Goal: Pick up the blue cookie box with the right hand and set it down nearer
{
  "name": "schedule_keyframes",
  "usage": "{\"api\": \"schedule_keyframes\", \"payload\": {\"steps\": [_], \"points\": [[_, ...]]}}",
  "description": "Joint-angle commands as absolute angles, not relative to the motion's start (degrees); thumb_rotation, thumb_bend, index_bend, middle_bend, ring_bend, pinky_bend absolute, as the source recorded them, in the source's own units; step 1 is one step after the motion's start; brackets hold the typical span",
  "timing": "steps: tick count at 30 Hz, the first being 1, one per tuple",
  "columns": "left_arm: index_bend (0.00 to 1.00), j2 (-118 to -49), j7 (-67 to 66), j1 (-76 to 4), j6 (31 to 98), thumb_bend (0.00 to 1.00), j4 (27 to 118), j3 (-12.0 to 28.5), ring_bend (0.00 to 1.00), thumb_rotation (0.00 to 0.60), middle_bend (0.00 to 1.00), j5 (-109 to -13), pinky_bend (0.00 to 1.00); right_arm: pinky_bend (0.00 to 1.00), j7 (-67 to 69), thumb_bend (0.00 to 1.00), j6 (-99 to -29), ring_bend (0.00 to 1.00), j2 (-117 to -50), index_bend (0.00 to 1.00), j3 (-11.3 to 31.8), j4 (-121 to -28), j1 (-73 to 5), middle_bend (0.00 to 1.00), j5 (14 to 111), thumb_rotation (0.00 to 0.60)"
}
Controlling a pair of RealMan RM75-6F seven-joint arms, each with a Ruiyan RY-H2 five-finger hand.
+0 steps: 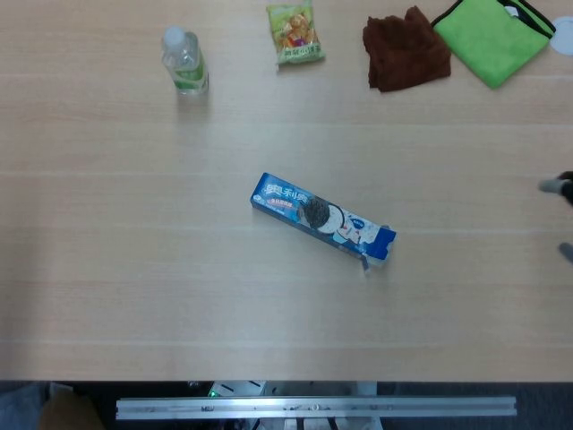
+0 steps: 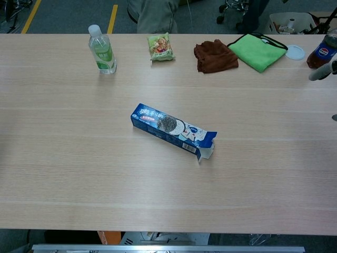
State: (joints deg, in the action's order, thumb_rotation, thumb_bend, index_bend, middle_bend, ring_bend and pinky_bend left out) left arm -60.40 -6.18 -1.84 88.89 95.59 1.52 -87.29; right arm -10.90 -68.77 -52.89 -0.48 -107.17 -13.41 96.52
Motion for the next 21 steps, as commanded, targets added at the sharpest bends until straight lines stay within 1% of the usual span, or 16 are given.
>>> {"api": "schedule_keyframes", "payload": {"steps": [1, 5, 9, 18, 21], "points": [[0.29, -60.2, -6.0, -1.6, 89.2, 0.26, 95.6, 1.5, 0.19, 0.600, 0.24, -87.2, 0.26, 0.33, -11.5, 0.18, -60.9, 0.28, -53.1, 0.28, 0.1, -110.7, -19.6, 0.32, 98.4, 0.600], [0.29, -59.9, -5.7, -1.2, 89.7, 0.26, 95.7, 1.4, 0.19, 0.600, 0.24, -87.4, 0.26, 0.33, -12.6, 0.18, -53.6, 0.28, -55.7, 0.28, 0.9, -112.3, -24.6, 0.32, 97.7, 0.600], [0.29, -59.5, -5.4, -0.8, 90.3, 0.26, 96.0, 1.2, 0.19, 0.600, 0.24, -87.6, 0.26, 0.33, -14.6, 0.18, -47.1, 0.28, -59.8, 0.28, 2.2, -112.1, -29.2, 0.32, 94.7, 0.600], [0.29, -59.2, -5.3, 0.0, 91.1, 0.26, 96.3, 0.8, 0.19, 0.600, 0.24, -88.0, 0.26, 0.33, -21.8, 0.18, -37.0, 0.28, -71.4, 0.28, 3.5, -108.7, -37.0, 0.32, 87.1, 0.600], [0.29, -59.2, -5.0, 0.1, 91.4, 0.26, 96.3, 0.9, 0.19, 0.600, 0.24, -88.2, 0.26, 0.33, -25.0, 0.18, -35.0, 0.28, -75.0, 0.28, 3.8, -106.8, -39.0, 0.32, 84.1, 0.600]]}}
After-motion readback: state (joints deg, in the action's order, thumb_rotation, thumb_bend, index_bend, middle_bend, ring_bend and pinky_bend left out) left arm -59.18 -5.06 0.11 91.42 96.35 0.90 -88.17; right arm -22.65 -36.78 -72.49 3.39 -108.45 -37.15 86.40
